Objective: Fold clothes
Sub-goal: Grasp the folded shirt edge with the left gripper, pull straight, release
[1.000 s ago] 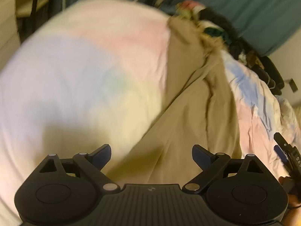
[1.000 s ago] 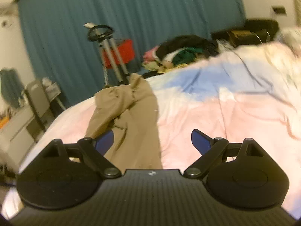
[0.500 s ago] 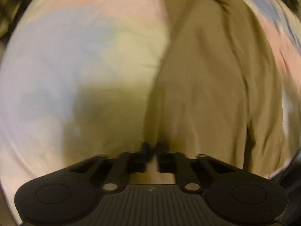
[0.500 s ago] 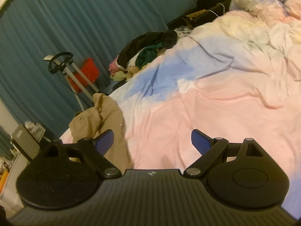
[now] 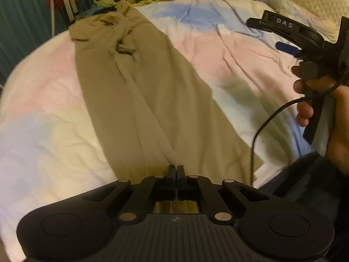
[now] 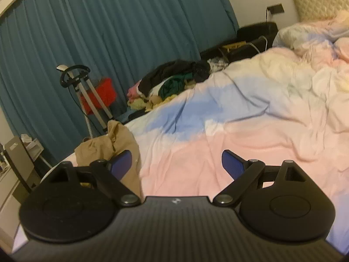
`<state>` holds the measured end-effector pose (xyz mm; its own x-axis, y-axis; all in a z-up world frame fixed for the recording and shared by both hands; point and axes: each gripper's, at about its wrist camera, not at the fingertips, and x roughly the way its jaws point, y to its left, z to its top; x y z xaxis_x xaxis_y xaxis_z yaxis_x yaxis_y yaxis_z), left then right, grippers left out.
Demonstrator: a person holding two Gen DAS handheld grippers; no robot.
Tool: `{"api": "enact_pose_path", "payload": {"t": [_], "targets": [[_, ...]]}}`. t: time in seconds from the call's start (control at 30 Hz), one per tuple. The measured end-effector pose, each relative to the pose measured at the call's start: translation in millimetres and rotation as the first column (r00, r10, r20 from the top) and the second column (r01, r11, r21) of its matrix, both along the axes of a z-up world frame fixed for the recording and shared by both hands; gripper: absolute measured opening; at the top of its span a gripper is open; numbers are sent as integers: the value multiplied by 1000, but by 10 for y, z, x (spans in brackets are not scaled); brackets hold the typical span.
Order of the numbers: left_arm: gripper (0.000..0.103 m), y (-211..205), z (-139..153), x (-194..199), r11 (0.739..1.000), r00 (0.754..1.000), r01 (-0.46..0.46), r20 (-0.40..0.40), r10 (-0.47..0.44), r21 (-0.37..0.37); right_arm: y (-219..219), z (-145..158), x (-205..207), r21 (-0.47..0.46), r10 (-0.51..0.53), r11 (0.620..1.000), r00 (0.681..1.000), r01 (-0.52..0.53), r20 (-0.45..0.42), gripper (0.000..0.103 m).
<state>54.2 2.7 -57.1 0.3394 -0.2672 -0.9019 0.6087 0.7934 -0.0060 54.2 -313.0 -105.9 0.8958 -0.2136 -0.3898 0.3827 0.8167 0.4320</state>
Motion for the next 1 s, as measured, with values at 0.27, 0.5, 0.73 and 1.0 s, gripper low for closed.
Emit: {"api": "enact_pose_path", "payload": {"t": [0.27,0.5,0.73,1.0], "targets": [[8,-251,-625,65,1000,993,-11,-115,8,-22,48,-63,44,29,49,998,998,-48,-42,91],[42,-336,-288,464,989,999,-18,32,23,-149,21,-88,96,42,47,998,998,-45,-46,91],[62,-845,-246,1560,995,932,-81,350,98,-63,-52,-151,214,57,26,998,998,-23,-53,91],[50,-1499,-672,2774,984,799,-179,580,160,-25,13,-463,516,74,83,995,987,-74,-136,91]]}}
